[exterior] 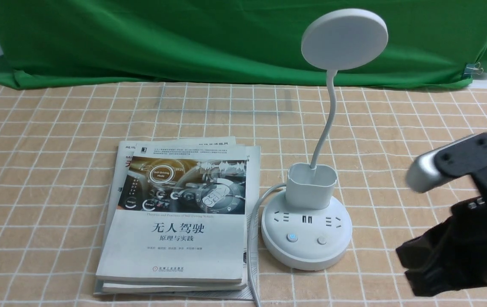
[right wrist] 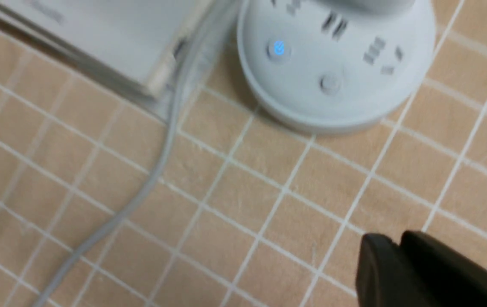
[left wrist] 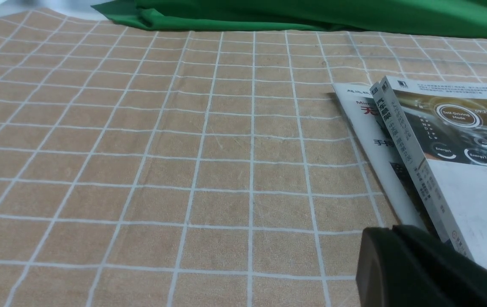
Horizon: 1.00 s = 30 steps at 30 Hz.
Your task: Turn off the desk lamp on the light coffee tablecloth by hand.
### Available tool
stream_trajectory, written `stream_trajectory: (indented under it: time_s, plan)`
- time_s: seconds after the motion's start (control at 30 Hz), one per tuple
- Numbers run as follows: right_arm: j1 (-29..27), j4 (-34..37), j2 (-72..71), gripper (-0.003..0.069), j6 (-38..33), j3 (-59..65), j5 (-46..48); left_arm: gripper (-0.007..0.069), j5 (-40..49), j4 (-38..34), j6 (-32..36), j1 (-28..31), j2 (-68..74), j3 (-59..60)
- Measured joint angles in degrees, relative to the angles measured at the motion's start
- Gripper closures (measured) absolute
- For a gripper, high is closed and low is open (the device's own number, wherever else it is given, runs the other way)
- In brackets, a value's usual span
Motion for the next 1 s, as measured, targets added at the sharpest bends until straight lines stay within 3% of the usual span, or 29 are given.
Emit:
stream_trajectory:
  time_s: [0.2, 0.33, 0.67, 0.83, 1.0]
  plan:
    - [0.0, -0.4, -4.2, 0.0594, 0.0, 0.4, -0.9, 0.0620, 0.0, 0.0, 0.0, 0.0, 0.0, 0.0]
    - [-2.4, -1.4, -9.7, 0.0629, -2.4, 4.1, -6.4, 0.0620, 0.0, 0.0, 0.0, 0.0, 0.0, 0.0]
    - [-19.6, -1.9, -38.0, 0.0631, -5.6, 33.3, -33.0, 0.0620, 0.0, 0.0, 0.0, 0.0, 0.0, 0.0]
    - [-24.2, -1.9, -50.3, 0.0625, -5.6, 43.2, -34.5, 0.0620, 0.0, 0.0, 0.0, 0.0, 0.0, 0.0]
    - [-25.1, -1.9, -58.5, 0.0624, -5.5, 45.0, -33.6, 0.0620, 0.1, 0.0, 0.0, 0.0, 0.0, 0.0]
